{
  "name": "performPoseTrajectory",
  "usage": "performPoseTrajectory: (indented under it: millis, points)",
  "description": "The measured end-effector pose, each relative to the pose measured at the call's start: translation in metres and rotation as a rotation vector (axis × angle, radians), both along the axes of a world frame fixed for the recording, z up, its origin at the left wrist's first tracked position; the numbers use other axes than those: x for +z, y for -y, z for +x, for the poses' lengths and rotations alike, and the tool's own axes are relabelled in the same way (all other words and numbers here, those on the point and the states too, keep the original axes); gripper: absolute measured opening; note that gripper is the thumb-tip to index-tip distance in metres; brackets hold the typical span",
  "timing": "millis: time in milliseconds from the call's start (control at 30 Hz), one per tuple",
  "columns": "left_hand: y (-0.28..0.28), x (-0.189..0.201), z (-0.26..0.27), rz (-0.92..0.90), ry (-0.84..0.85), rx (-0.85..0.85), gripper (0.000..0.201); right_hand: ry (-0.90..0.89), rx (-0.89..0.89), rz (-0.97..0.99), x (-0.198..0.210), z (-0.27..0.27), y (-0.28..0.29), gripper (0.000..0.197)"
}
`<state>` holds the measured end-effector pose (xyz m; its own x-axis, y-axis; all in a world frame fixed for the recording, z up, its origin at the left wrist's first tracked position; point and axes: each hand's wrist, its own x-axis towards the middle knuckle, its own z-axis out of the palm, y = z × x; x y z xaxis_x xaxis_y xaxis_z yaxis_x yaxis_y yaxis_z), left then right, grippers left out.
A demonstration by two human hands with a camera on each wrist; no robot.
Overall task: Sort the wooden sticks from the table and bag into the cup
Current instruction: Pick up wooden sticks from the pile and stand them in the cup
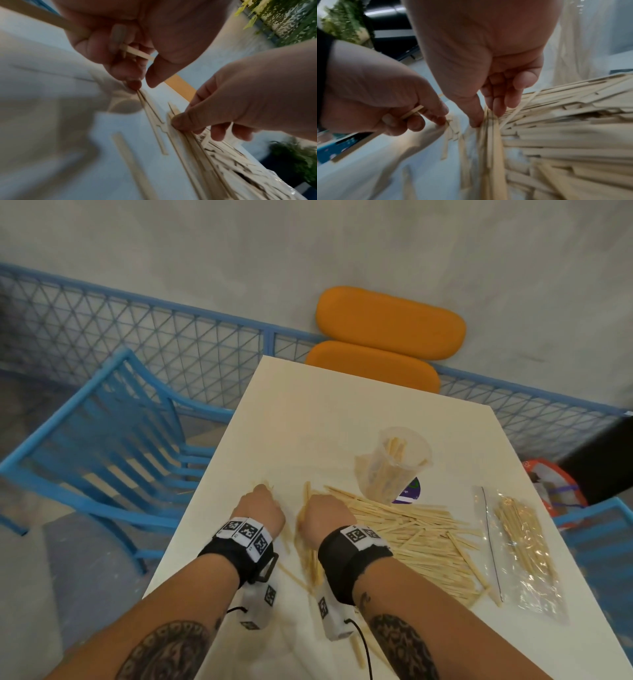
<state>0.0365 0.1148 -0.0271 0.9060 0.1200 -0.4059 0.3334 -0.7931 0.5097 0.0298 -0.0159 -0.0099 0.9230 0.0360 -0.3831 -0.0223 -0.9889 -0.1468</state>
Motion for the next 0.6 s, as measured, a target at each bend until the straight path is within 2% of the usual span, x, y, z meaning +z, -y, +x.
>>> performPoseTrajectory:
  millis: [100,200,333,433,600]
  points:
    - [0.01,0.0,0.0,-0.089,0.035,-0.021,0.034,-0.023,-0.037,0.033,0.006,0.003,0.01,0.011]
    - [0.015,-0.003,0.0,-0.188,0.043,-0.052,0.033,-0.035,-0.09,0.035,0.009,0.004,0.015,0.019]
    - [0.014,0.002,0.001,-0.27,0.043,-0.026,0.027,-0.013,-0.131,0.066,0.015,0.007,0.02,0.002]
    - [0.013,0.01,0.004,-0.354,0.05,-0.007,0.022,0.029,-0.199,0.139,0.02,0.008,0.028,0.015]
    - [0.029,0.031,0.004,-0.67,0.066,0.095,0.028,0.153,-0.275,0.362,0.049,0.001,0.048,0.015]
